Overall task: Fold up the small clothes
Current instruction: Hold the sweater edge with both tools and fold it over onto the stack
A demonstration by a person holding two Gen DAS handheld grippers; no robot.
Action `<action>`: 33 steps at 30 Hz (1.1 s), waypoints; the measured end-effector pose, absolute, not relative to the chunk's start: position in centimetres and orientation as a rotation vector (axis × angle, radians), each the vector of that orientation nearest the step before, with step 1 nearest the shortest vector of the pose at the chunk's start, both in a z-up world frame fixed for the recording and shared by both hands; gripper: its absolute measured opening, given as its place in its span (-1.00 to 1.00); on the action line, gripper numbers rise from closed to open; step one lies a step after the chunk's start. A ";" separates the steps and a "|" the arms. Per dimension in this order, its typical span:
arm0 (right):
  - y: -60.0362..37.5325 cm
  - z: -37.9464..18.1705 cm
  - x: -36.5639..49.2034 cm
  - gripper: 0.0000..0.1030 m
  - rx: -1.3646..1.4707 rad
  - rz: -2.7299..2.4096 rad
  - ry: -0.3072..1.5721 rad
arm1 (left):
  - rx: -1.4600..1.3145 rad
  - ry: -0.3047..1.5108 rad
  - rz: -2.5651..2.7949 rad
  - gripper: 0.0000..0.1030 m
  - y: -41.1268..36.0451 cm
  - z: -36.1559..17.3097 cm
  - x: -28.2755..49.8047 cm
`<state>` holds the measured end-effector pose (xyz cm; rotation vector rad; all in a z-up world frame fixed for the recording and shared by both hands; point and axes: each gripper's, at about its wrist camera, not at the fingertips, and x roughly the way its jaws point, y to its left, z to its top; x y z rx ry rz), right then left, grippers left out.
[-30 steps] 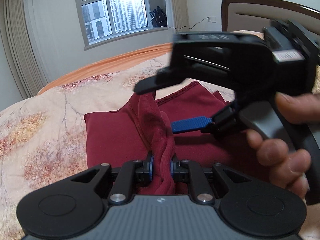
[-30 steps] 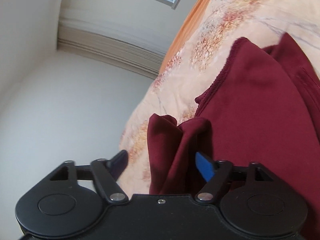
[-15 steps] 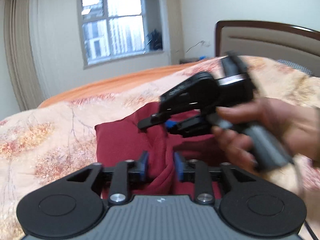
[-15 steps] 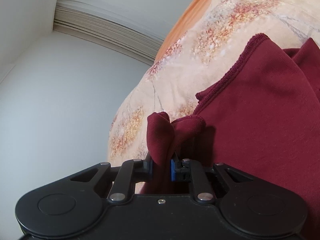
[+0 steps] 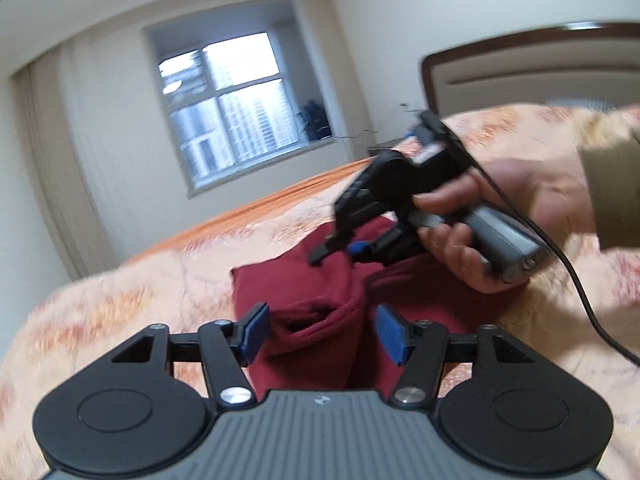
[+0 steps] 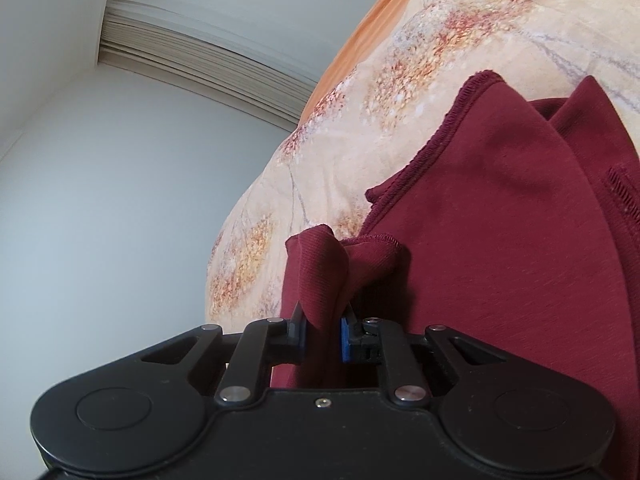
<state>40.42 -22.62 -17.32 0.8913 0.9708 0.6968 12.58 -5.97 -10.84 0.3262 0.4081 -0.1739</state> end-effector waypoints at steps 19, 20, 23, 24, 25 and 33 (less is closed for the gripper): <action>-24.0 -17.7 39.5 -0.36 0.856 0.675 1.011 | 0.249 0.464 -0.289 -0.76 -5.4 -13.0 16.1; -23.8 -17.6 39.5 -0.34 0.847 0.676 1.014 | 0.239 0.458 -0.290 -0.76 -5.2 -12.8 15.9; -23.1 -17.7 39.5 -0.20 0.828 0.675 1.017 | 0.204 0.431 -0.285 -0.77 -4.4 -12.2 15.4; -22.9 -17.7 39.5 -0.14 0.824 0.680 1.017 | 0.184 0.418 -0.284 -0.77 -4.0 -11.9 15.2; -22.7 -17.7 39.6 -0.09 0.823 0.684 1.016 | 0.162 0.407 -0.282 -0.78 -3.6 -11.5 15.1; -23.2 -16.6 39.4 -0.66 0.798 0.718 0.947 | 0.134 0.381 -0.306 -0.79 -2.9 -10.8 14.9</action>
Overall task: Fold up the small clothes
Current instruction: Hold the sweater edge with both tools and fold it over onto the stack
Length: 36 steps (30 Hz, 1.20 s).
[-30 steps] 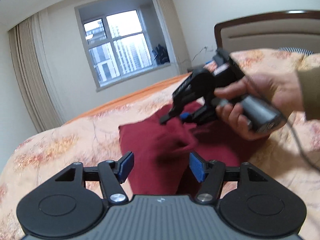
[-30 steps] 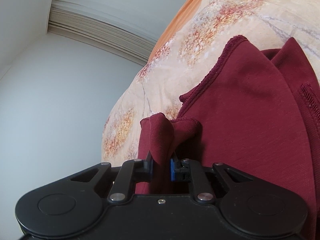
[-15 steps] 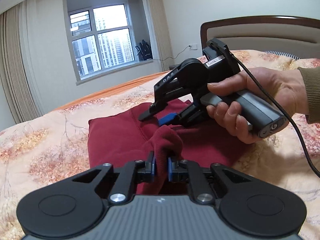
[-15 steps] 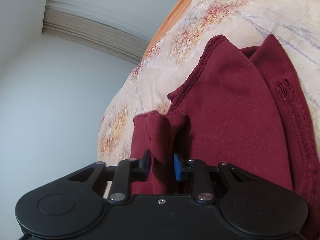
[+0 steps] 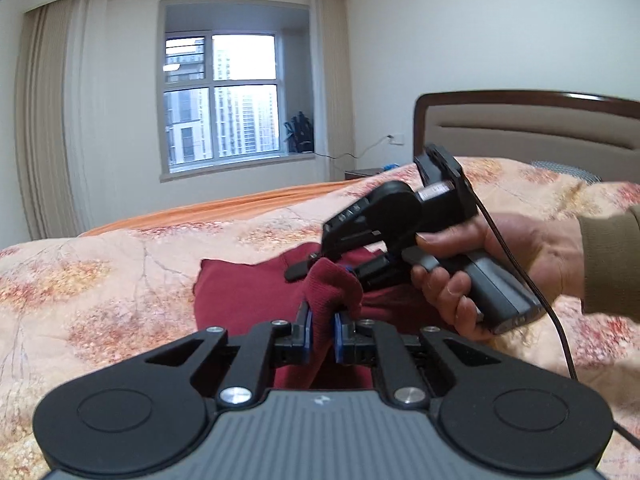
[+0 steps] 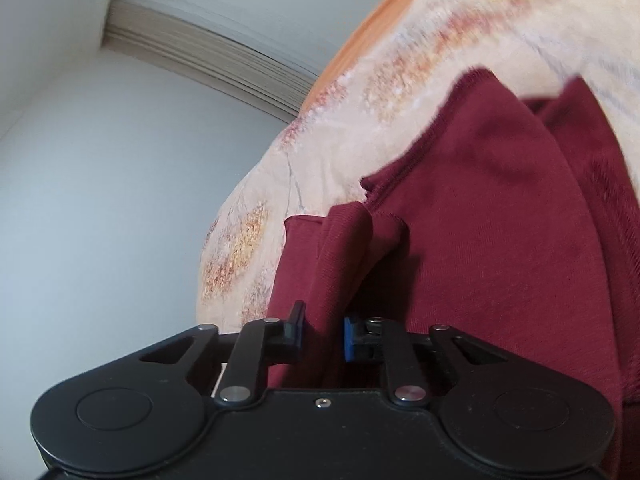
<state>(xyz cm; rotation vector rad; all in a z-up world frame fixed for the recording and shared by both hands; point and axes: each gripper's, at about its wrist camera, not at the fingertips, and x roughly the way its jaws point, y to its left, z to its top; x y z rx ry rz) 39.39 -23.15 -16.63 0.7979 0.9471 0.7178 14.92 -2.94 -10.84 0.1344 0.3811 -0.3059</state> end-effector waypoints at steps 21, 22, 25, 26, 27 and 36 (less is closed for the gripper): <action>-31.9 -16.8 42.4 -0.64 0.603 0.605 0.943 | 0.183 0.447 -0.458 -0.79 -14.9 -16.7 22.2; -32.0 -17.0 42.3 -0.63 0.612 0.602 0.943 | 0.194 0.452 -0.460 -0.79 -15.0 -17.0 22.3; -32.3 -17.1 42.2 -0.60 0.630 0.591 0.941 | 0.238 0.457 -0.469 -0.79 -15.7 -17.5 22.6; -32.4 -17.1 42.1 -0.59 0.634 0.588 0.941 | 0.252 0.455 -0.473 -0.79 -15.9 -17.6 22.4; -32.6 -17.1 42.0 -0.58 0.636 0.584 0.942 | 0.264 0.456 -0.477 -0.79 -16.2 -17.6 22.5; -32.9 -14.1 39.4 -0.27 0.507 0.597 0.861 | 0.287 0.465 -0.504 -0.78 -15.8 -17.9 22.5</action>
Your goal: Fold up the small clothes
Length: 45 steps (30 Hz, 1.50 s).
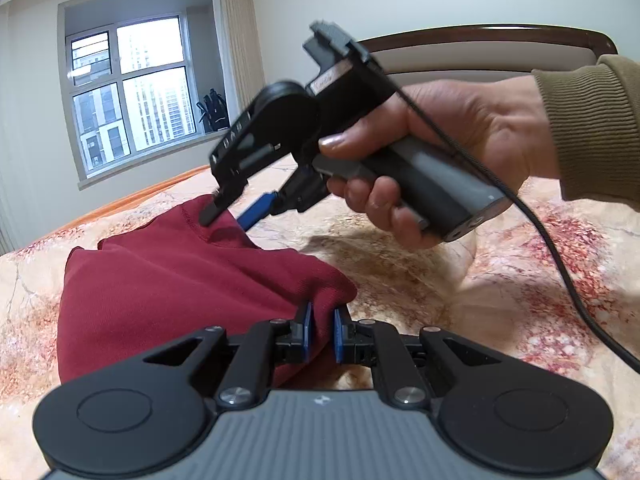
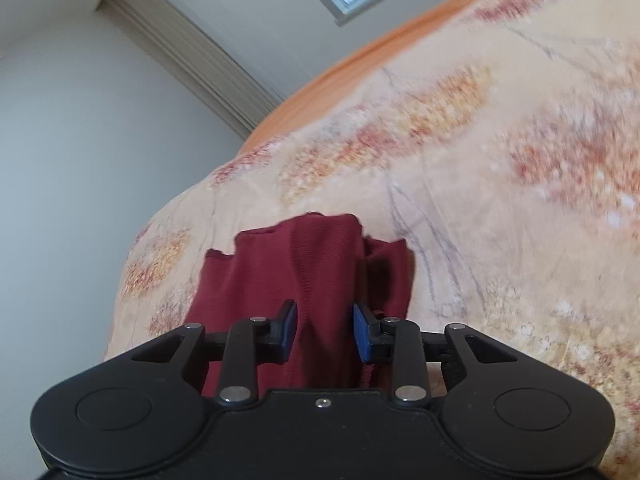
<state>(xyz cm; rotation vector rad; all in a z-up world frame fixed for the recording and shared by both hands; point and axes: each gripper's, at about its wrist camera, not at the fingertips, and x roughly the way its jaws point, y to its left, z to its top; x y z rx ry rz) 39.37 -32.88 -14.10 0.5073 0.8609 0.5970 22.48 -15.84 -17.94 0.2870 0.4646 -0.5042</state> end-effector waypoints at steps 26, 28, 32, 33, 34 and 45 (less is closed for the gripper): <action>-35.2 -17.8 35.2 0.48 0.711 0.557 0.885 | -0.016 0.615 -0.173 -0.02 0.9 -15.6 28.5; -35.0 -17.9 35.2 0.54 0.707 0.559 0.885 | -0.021 0.620 -0.165 0.11 1.2 -16.0 29.3; -34.9 -18.2 35.3 0.57 0.694 0.572 0.886 | -0.030 0.625 -0.161 0.31 1.8 -16.8 29.3; -34.9 -18.3 35.3 0.57 0.699 0.572 0.886 | -0.037 0.628 -0.162 0.34 1.9 -16.9 29.4; -35.0 -18.3 35.3 0.59 0.706 0.573 0.885 | -0.044 0.634 -0.163 0.40 2.1 -17.1 29.7; -36.0 -19.6 35.5 0.73 0.856 0.600 0.872 | -0.371 0.738 -0.261 0.73 6.1 -19.5 32.2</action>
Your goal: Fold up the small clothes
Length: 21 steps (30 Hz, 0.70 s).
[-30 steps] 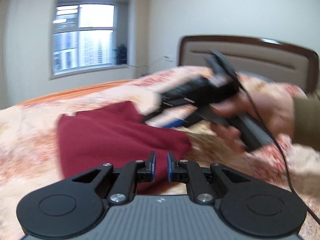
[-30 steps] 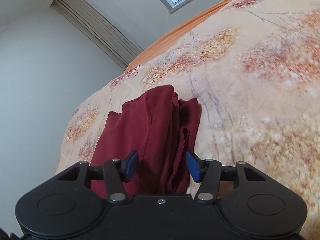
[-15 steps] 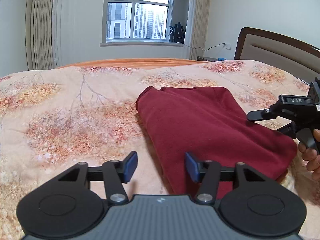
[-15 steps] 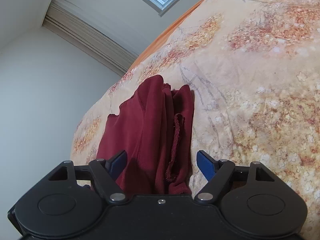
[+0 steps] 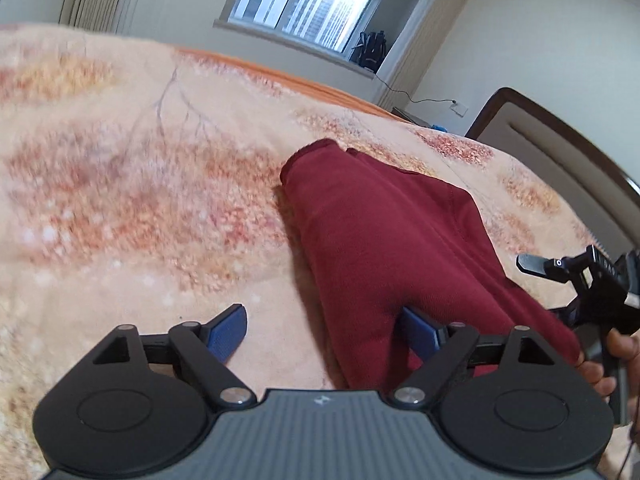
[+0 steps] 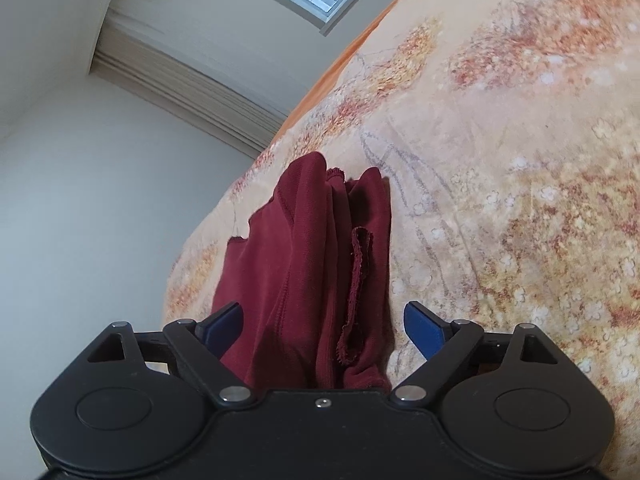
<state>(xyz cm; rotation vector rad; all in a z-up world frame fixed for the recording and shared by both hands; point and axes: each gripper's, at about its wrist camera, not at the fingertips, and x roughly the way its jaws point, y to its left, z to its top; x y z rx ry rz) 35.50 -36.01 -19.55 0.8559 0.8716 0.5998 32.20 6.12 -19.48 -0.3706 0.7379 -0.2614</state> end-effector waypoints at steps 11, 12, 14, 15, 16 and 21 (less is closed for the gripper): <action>-35.8 -20.7 36.7 0.74 0.929 0.626 0.864 | -0.582 0.758 -0.399 0.74 6.1 -21.5 36.1; -35.4 -20.7 37.0 0.71 0.914 0.629 0.868 | -0.612 0.761 -0.418 0.74 6.1 -21.7 36.5; -34.2 -20.6 37.5 0.60 0.872 0.633 0.889 | -0.682 0.772 -0.457 0.74 6.0 -22.5 37.4; -33.6 -20.5 37.6 0.49 0.847 0.629 0.900 | -0.699 0.774 -0.461 0.74 5.9 -22.7 37.7; -33.2 -20.5 37.7 0.33 0.830 0.632 0.909 | -0.711 0.775 -0.459 0.73 5.9 -22.9 37.8; -33.9 -20.6 37.2 -0.24 0.836 0.620 0.906 | -0.698 0.761 -0.443 0.33 5.8 -22.4 37.0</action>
